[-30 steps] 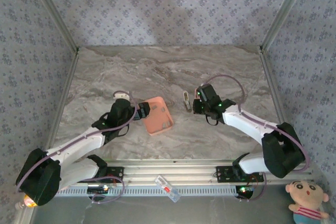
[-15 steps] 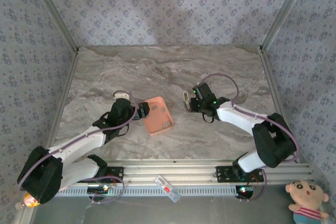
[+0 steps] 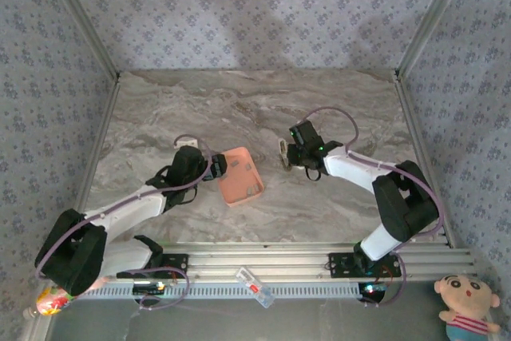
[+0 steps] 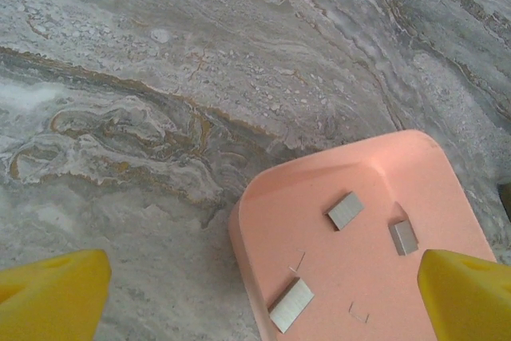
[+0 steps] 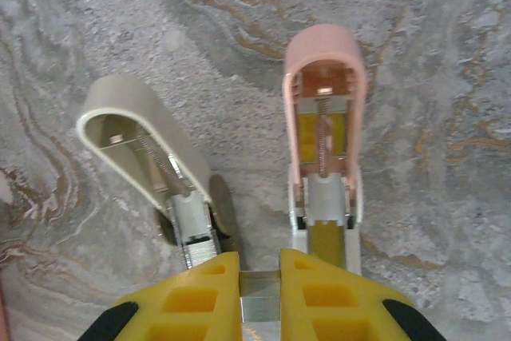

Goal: Load the staples into the stapler

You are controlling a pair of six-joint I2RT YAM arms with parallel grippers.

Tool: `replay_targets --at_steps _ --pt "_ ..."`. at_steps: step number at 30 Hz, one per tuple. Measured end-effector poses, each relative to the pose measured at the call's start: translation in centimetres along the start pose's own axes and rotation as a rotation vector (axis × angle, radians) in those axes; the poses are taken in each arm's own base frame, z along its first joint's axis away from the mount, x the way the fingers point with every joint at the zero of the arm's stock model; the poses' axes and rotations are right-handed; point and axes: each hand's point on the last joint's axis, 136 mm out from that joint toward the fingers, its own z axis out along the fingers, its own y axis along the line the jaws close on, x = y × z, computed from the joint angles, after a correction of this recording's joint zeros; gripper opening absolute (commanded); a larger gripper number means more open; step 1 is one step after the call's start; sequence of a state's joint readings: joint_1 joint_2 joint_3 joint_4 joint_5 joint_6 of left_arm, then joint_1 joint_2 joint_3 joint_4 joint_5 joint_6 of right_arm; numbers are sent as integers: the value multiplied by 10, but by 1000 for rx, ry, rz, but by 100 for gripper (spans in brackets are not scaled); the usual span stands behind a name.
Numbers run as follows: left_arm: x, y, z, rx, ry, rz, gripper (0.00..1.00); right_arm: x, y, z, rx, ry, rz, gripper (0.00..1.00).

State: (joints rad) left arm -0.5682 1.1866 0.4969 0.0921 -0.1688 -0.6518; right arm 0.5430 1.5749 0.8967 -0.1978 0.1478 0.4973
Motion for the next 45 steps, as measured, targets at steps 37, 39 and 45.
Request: replay_targets --at_steps 37,39,45 --pt "-10 -6 4 20 -7 -10 98 2 -23 18 23 53 -77 15" --pt "-10 -6 4 20 -6 -10 98 -2 -22 12 18 39 -76 15" --pt "-6 -7 6 27 11 -8 98 -14 -18 -1 1 -5 -70 15"
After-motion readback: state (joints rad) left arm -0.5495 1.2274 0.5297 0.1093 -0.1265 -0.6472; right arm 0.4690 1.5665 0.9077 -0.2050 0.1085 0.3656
